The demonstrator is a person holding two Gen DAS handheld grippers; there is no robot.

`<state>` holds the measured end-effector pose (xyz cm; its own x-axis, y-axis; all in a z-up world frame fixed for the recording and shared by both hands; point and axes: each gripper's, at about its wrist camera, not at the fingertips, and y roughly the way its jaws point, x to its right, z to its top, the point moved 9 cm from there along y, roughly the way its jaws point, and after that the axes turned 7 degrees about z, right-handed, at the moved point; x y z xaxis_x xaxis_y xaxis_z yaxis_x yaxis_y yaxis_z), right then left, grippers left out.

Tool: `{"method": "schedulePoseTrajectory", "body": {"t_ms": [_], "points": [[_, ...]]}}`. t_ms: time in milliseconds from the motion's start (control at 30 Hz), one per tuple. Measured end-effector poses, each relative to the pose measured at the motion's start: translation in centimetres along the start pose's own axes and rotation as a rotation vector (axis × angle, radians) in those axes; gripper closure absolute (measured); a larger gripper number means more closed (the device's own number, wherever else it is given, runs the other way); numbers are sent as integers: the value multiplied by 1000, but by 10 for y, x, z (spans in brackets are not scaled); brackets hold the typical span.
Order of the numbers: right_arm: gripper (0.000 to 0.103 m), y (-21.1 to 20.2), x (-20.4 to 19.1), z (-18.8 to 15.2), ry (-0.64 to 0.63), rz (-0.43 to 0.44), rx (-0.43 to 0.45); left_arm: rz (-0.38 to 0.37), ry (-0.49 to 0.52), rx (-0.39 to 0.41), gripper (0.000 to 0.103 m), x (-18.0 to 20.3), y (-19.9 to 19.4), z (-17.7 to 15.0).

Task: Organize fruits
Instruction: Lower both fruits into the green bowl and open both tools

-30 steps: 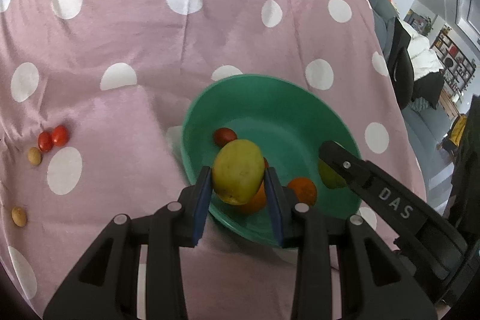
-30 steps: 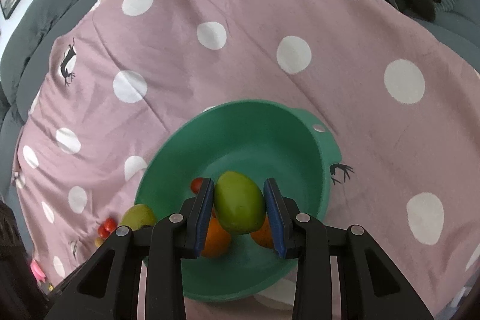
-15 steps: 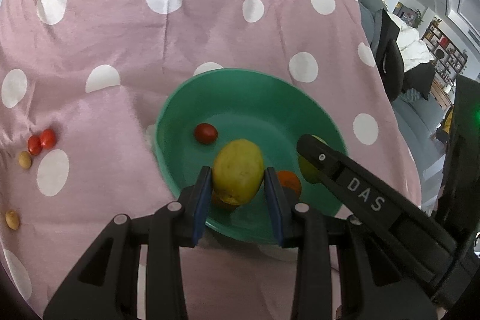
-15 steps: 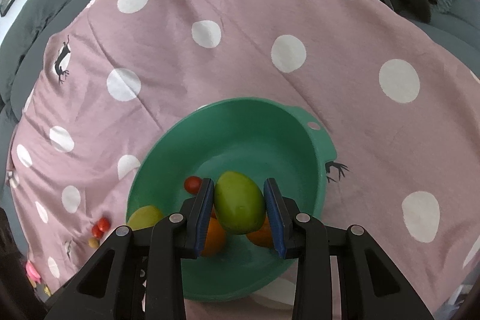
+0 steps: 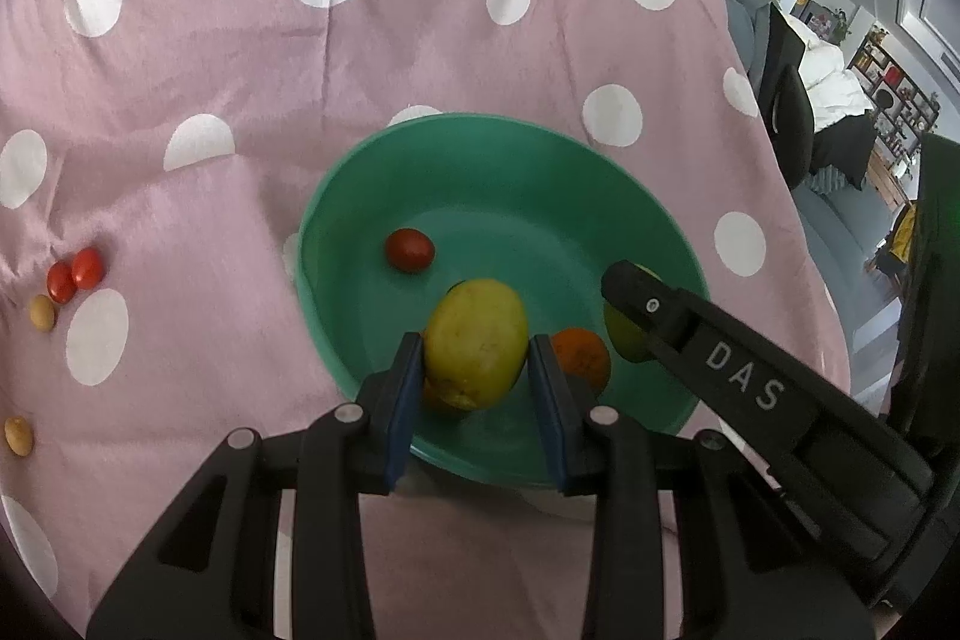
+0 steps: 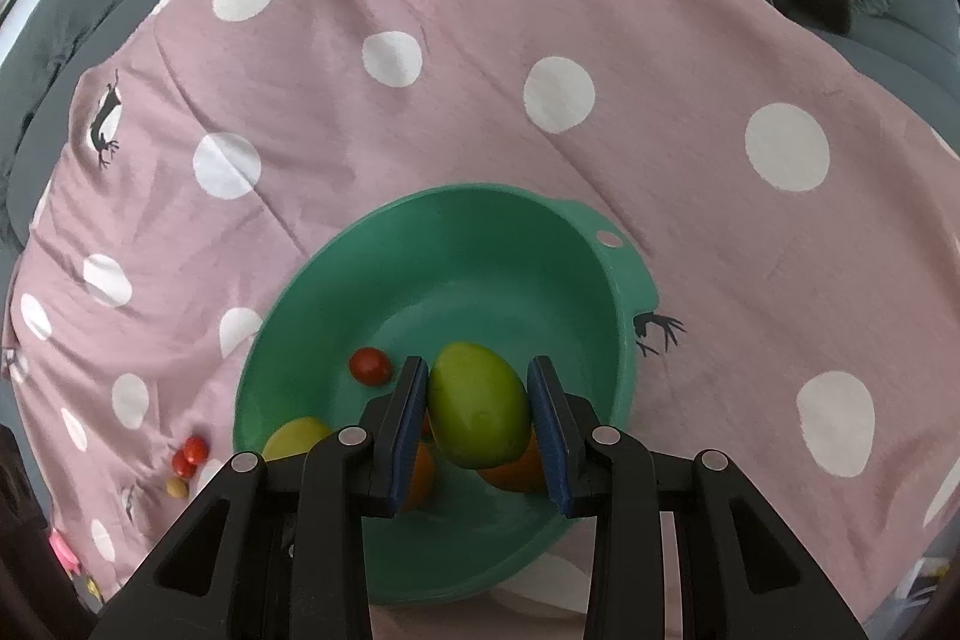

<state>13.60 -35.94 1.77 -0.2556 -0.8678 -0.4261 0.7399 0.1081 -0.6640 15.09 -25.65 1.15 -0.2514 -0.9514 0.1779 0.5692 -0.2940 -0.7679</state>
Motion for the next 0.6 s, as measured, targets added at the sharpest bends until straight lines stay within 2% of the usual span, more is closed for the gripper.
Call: {"method": "schedulePoseTrajectory", "body": {"t_ms": [600], "points": [[66,2,2,-2,-28,-46,3,-23,-18,-16,68,1,6,-5]]}}
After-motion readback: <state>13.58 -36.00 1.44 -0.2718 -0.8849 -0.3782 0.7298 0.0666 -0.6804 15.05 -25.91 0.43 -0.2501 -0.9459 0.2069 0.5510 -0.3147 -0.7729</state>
